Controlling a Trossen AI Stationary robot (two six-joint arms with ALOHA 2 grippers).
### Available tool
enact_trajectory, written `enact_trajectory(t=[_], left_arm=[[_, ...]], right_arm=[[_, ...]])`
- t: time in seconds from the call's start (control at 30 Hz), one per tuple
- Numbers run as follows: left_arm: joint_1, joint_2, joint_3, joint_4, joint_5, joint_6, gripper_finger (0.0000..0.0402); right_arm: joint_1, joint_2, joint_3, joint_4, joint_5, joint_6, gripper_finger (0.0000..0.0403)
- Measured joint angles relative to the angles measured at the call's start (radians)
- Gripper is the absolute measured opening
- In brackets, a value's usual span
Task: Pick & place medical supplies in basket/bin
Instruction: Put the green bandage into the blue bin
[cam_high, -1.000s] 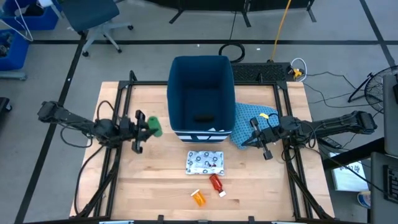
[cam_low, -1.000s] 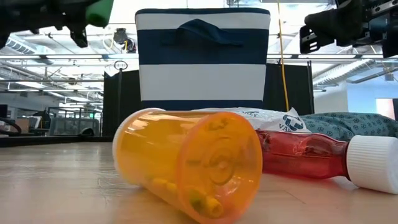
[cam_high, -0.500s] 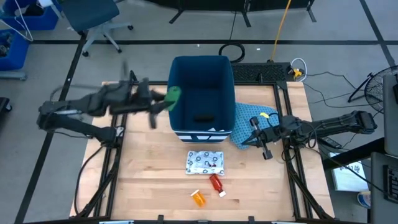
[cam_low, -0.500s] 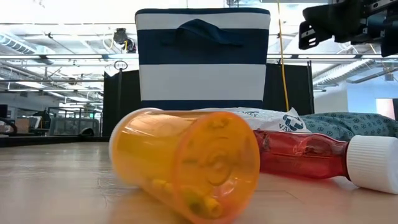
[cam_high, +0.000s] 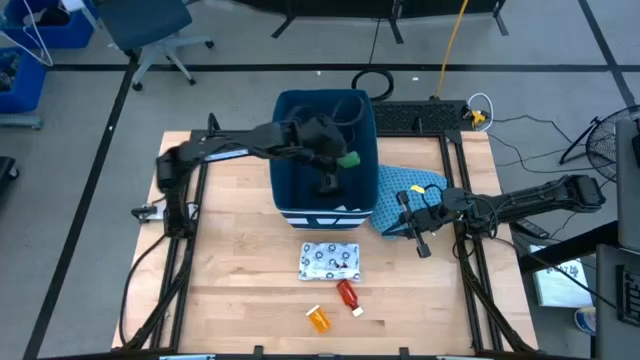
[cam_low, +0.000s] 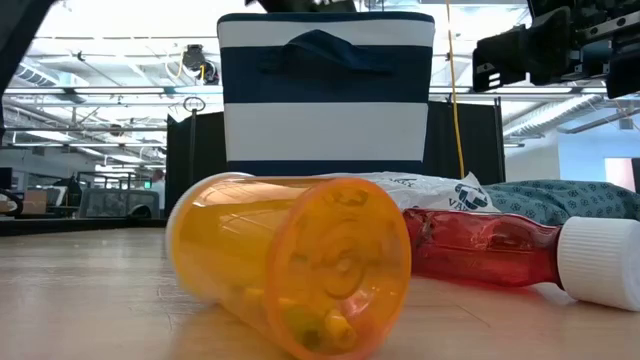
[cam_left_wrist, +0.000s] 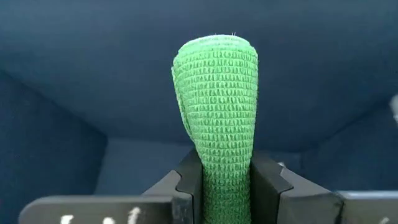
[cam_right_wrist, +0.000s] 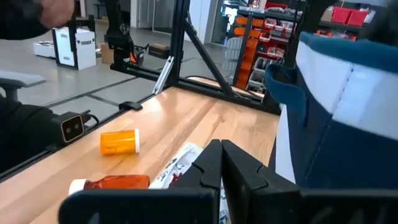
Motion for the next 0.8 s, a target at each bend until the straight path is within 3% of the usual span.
enact_trajectory(t=[0.3, 0.8], left_arm=[[0.018, 0.143, 0.01, -0.008, 0.099, -0.061, 0.0085], [-0.043, 0.277, -0.004, 0.042, 0.118, -0.055, 0.0085]], right_arm=[[0.0, 0.039, 0.0, 0.029, 0.0, -0.032, 0.0], [0.0, 0.049, 0.0, 0.047, 0.0, -0.029, 0.0]])
